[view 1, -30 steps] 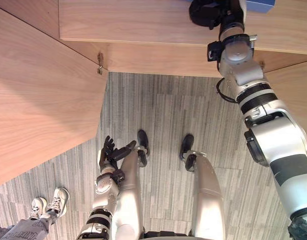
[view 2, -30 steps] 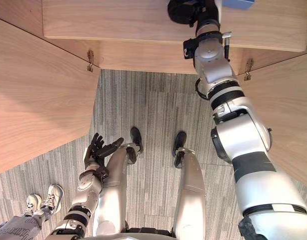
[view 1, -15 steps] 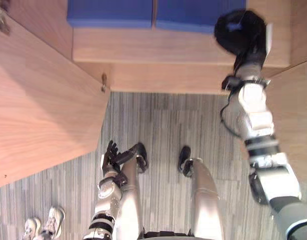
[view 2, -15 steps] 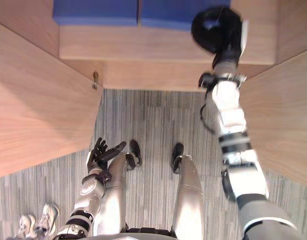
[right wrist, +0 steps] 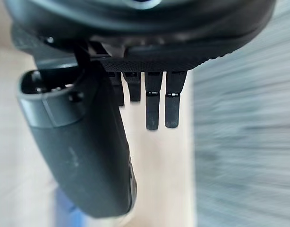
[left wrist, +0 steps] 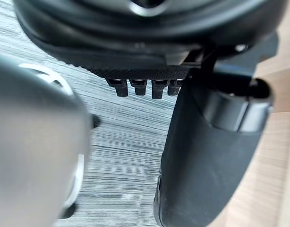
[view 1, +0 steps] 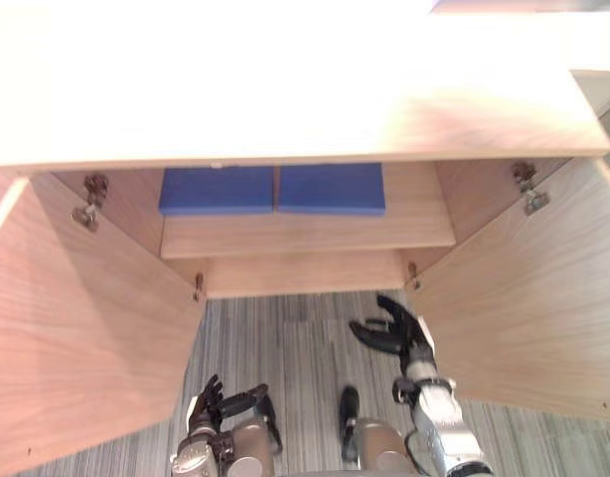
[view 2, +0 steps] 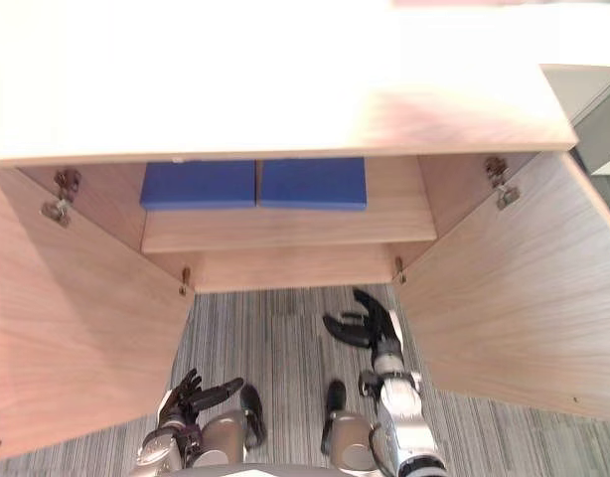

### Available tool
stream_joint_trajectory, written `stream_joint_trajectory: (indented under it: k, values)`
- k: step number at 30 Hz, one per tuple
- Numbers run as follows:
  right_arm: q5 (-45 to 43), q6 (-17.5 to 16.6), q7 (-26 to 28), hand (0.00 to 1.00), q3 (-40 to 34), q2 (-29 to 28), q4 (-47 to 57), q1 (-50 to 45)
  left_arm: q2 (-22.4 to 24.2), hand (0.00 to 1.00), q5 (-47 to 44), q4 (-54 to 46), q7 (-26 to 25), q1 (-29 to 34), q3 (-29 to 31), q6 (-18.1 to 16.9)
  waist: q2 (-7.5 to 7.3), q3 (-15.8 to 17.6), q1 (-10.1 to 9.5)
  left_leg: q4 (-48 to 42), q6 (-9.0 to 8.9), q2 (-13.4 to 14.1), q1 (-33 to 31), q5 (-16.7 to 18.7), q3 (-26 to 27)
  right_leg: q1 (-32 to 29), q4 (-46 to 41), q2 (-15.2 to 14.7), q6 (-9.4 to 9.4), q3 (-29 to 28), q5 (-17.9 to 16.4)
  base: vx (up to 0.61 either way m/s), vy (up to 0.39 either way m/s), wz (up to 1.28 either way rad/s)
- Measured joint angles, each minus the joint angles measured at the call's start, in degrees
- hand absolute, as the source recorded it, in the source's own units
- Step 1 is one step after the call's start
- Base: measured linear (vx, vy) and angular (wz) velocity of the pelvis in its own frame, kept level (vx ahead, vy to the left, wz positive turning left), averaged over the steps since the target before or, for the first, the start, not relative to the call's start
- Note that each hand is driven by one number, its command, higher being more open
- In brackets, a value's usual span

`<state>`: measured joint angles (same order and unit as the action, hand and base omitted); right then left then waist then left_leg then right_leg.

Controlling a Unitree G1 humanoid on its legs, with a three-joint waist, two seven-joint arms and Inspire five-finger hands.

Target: Walk over to the cabinet, pick up the folder, carry it to the office cabinet, place the folder inside the office cabinet, then close the office cabinet door

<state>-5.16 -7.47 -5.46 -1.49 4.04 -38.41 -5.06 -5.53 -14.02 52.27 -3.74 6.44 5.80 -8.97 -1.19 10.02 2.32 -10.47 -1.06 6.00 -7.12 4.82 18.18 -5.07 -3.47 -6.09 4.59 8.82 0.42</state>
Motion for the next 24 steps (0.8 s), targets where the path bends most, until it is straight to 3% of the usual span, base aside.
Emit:
stream_joint_trajectory:
  k: [7,14,16,20,24]
  values:
    - [0.5,2.8,-2.84,1.0,-11.41,-0.4,-17.8,-0.27,0.01,1.0,2.43,1.74,-0.11,0.48,1.66,0.02,-0.05,-2.59,0.11,11.76,-0.02,-2.67,9.19,-5.05,1.26,4.27,2.01,-0.74,0.29,-0.78,0.43,0.01,0.021,-0.07]
    - [0.28,3.82,-3.45,1.0,-14.06,-0.19,-18.72,-2.32,-0.02,1.0,4.15,-0.64,-0.32,3.52,1.84,0.72,-0.15,-3.29,0.12,15.87,0.64,-4.45,12.38,-7.53,-0.49,6.55,2.52,-1.38,0.56,0.66,0.53,-0.07,0.026,0.13]
    - [0.27,3.82,-3.47,1.0,-14.33,-0.17,-18.71,-2.26,0.0,1.0,4.63,-7.4,-0.96,6.33,1.75,1.26,-0.16,-3.45,0.0,15.88,0.91,-4.8,12.47,-7.71,-1.04,7.0,2.76,-1.77,0.72,1.03,0.58,-0.06,0.035,0.16]
    - [0.26,3.75,-3.62,1.0,-14.98,-0.21,-18.7,-2.35,-0.04,1.0,5.79,-32.31,-2.51,13.64,1.87,0.84,0.09,-3.9,-0.59,15.89,1.0,-5.62,12.51,-7.62,-2.98,8.17,3.0,-2.81,1.22,2.68,-0.11,-0.04,0.031,0.23]
    - [0.23,3.74,-3.71,1.0,-15.97,-0.23,-18.71,-2.68,-0.21,1.0,8.76,-51.97,-4.04,15.45,4.54,-2.02,0.58,-3.89,-1.58,15.89,1.48,-6.37,13.59,-7.27,-3.77,10.05,3.75,-3.39,1.2,3.0,-0.09,0.0,0.044,0.12]
